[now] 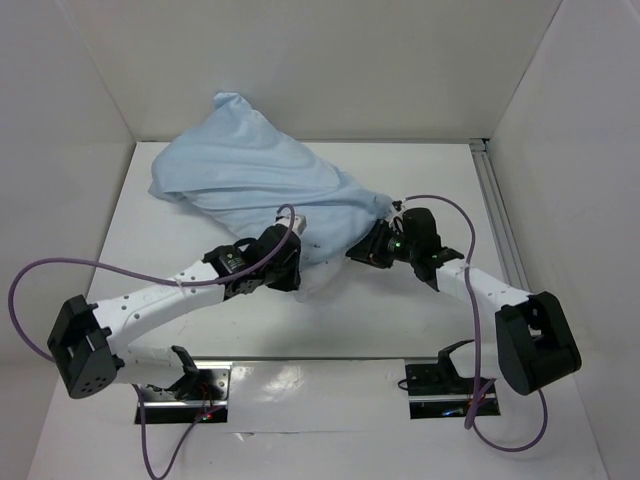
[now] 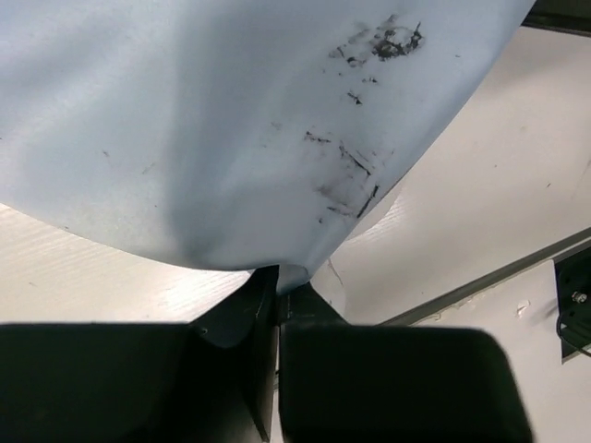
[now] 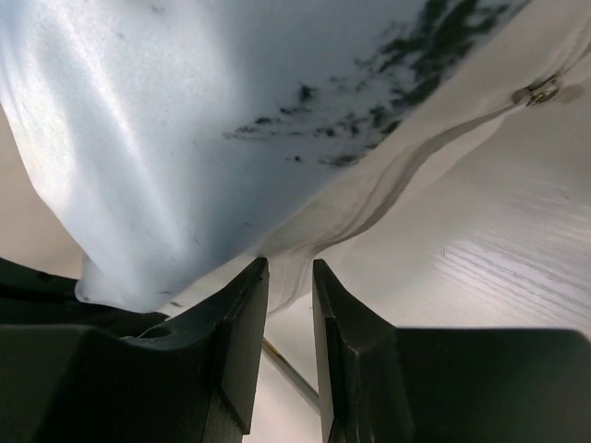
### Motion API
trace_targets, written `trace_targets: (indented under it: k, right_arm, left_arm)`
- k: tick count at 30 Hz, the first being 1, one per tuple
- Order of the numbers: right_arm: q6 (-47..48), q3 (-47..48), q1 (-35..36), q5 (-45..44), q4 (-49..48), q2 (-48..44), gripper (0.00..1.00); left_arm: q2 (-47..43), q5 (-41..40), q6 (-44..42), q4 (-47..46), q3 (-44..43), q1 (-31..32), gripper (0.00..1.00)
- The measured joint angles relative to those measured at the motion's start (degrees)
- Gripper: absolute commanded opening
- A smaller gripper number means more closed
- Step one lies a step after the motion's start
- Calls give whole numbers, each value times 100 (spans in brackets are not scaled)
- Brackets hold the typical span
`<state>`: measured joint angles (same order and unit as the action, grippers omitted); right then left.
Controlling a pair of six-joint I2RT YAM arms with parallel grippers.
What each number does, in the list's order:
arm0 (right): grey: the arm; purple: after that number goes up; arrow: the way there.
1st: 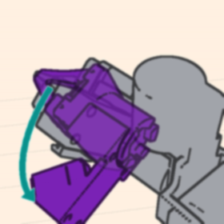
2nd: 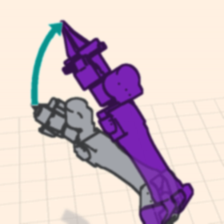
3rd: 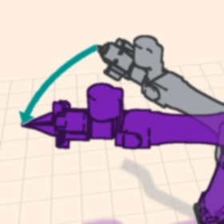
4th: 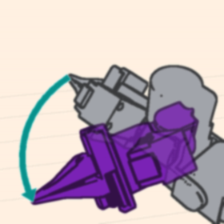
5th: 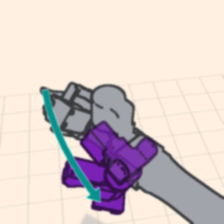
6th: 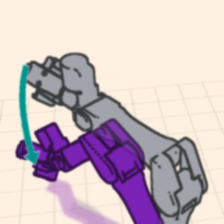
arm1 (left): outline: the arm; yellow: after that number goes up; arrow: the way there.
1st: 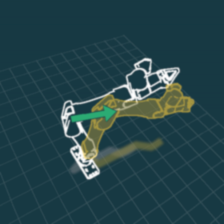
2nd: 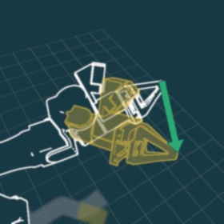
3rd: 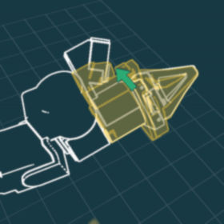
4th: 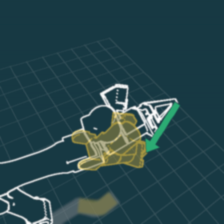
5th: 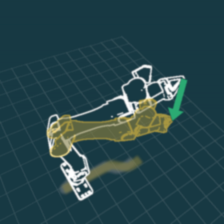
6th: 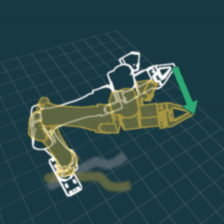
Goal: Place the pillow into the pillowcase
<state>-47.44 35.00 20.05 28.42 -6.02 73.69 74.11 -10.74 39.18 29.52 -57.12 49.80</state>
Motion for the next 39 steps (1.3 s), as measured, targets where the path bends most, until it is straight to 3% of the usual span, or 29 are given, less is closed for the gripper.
trace_targets:
  k: [2, 3, 4, 8, 11, 16, 22, 31, 36, 39]
  right_arm:
    - [57, -2, -7, 2, 39, -33, 35]
    - [87, -2, -7, 4, 66, -50, 37]
    - [101, -2, -7, 4, 87, -61, 40]
    - [162, -9, -7, 4, 140, -111, 40]
    - [188, -13, -7, 4, 140, -136, 42]
    - [195, -68, -7, 7, 146, -188, 42]
    - [195, -90, -7, 7, 186, -190, 42]
    - [153, -131, -7, 146, 144, -190, 44]
    - [-201, -402, 177, 251, -396, -31, 45]
    - [-474, -345, 531, 238, -1032, 562, 42]
  left_arm:
    - [-61, -28, 2, 7, 0, -31, 28]
    - [-66, -28, -7, 7, 0, -46, 41]
    - [-63, -24, -28, 13, 0, -61, 63]
    - [-46, -37, -9, 15, 0, -101, 66]
    - [2, -76, -7, 7, 0, -107, 62]
    - [52, -153, -24, -28, -44, -114, 26]
    - [57, -254, -4, 52, -219, -114, 25]
    - [-374, -310, 4, 179, -358, -120, 0]
    - [-367, -4, -2, 221, -501, -129, 0]
    - [-313, 173, -7, 245, -660, -127, 0]
